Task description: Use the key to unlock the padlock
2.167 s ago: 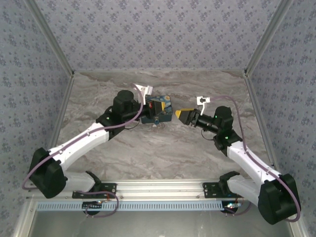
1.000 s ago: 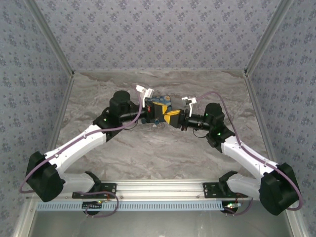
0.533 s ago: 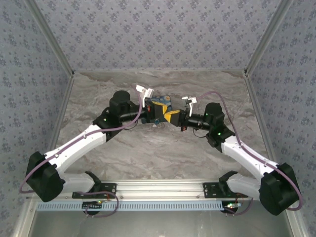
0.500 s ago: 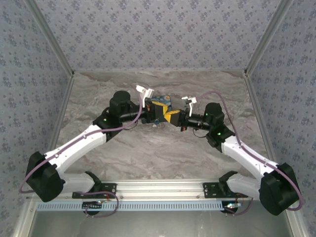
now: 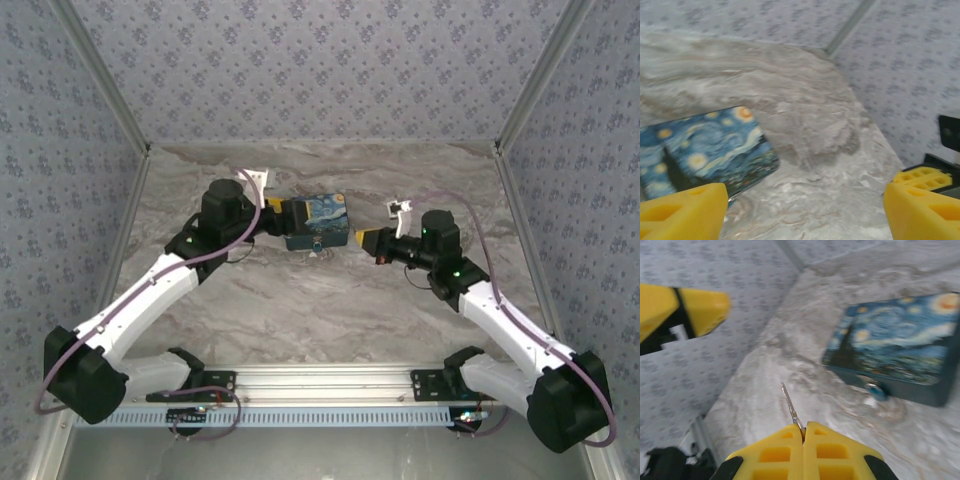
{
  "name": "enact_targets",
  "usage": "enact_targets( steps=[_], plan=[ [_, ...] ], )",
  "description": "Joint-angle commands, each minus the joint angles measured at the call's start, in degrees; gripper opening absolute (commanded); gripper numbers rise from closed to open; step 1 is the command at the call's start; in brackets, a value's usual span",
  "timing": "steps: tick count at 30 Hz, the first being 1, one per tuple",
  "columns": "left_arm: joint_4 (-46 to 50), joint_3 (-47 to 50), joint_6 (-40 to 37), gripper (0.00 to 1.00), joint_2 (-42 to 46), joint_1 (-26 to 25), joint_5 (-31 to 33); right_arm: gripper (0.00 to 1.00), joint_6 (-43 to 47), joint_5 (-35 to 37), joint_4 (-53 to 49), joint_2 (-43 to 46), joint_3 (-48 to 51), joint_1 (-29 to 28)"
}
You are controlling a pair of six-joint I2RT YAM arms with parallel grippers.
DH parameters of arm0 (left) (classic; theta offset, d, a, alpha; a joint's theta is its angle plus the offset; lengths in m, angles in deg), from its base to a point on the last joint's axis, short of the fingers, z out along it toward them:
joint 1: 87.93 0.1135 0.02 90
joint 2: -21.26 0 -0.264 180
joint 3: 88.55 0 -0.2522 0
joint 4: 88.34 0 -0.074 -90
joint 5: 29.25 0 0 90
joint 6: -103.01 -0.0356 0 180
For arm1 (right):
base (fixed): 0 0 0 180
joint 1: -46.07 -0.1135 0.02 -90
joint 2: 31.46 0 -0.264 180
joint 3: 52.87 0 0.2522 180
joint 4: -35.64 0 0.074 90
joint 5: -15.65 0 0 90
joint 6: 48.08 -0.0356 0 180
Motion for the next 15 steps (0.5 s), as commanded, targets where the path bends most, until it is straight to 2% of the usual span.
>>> enact_targets(
  steps=[1,5,9,15],
  plan=[
    [5.86,-0.7,-1.72,0.83,-1.76,0.15,5.5,0.0,0.73,8.52,-11.17,0.47,1.2,2.34],
    [10.02,-4.67,-5.03,0.83,-8.71,-0.62,5.84,0.0,-1.76,13.41,-17.04,-0.69,2.04,5.67],
    [14.02,-12.06,-9.02,0.84,-17.75,-3.85,7.55,0.0,-6.21,13.07,-15.14,-0.26,6.09,9.88],
    [20.52,-26.02,-13.35,0.84,-31.73,-8.37,7.91,0.0,-6.61,14.19,-16.13,0.51,8.07,12.88]
  ],
)
